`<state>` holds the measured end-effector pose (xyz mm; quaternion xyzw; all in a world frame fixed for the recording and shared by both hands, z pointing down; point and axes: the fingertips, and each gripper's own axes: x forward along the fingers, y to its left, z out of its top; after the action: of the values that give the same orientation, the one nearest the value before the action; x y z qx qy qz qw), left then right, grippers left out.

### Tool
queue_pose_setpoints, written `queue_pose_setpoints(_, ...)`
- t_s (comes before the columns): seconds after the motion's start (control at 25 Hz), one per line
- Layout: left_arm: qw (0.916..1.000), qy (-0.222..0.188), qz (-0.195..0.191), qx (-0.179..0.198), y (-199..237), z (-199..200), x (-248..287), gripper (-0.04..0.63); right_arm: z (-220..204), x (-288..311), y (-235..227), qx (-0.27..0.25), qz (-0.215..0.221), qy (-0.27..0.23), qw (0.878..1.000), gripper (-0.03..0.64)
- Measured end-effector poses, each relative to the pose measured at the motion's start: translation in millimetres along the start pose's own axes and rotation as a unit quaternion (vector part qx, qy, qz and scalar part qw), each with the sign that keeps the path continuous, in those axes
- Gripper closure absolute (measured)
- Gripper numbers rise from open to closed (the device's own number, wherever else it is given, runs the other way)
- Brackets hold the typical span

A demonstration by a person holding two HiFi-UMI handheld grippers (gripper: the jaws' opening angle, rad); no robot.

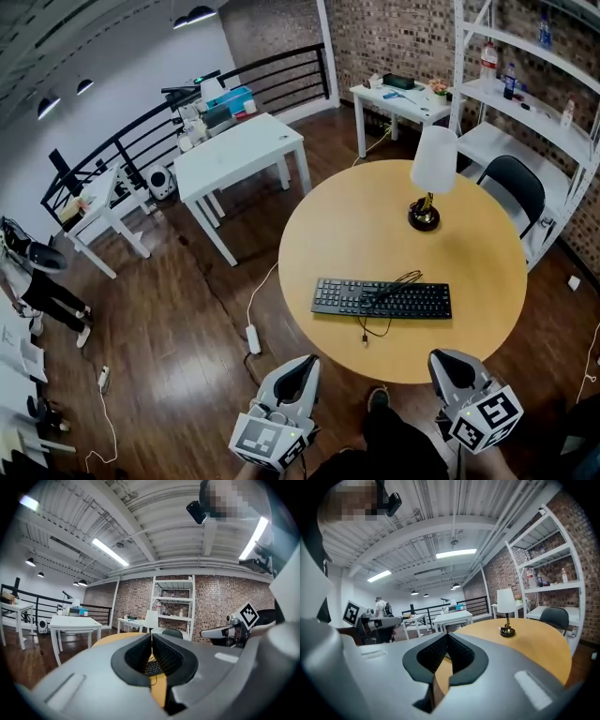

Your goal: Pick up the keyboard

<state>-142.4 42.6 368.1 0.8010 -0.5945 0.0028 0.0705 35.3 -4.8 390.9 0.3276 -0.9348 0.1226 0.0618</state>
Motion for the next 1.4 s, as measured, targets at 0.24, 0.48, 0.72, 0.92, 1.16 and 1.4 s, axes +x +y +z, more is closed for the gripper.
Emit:
queue_pose_setpoints(0.24,0.9998,0.015,-0.005,0.010,15.0,6.5,71.6,0.594,15.3,35.3,-55.5,-0.002,0.006,-0.006,1.000,0.615)
queue_pose_setpoints(0.48,0.9994,0.029,0.009,-0.015,22.2,5.2,127.4,0.594,35.7,53.8,-103.7,0.005,0.016,-0.008,1.000,0.615)
queue_pose_setpoints(0.72,0.9988,0.041,0.015,-0.022,34.7,6.7,162.9,0.594,43.3,75.7,-138.3,0.006,0.005,-0.012,1.000,0.615)
queue_pose_setpoints(0.92,0.9965,0.069,0.026,-0.040,66.8,-7.7,183.7,0.595,44.2,94.3,-172.5,0.033,-0.025,-0.015,0.999,0.615)
queue_pose_setpoints(1.16,0.9948,0.070,0.015,-0.074,116.8,-9.7,196.1,0.595,52.4,110.6,-194.2,0.048,-0.065,-0.028,0.996,0.615)
queue_pose_setpoints(1.4,0.9899,0.102,0.014,-0.097,184.9,-29.0,211.5,0.595,36.9,124.9,-220.0,0.065,-0.101,0.013,0.993,0.584)
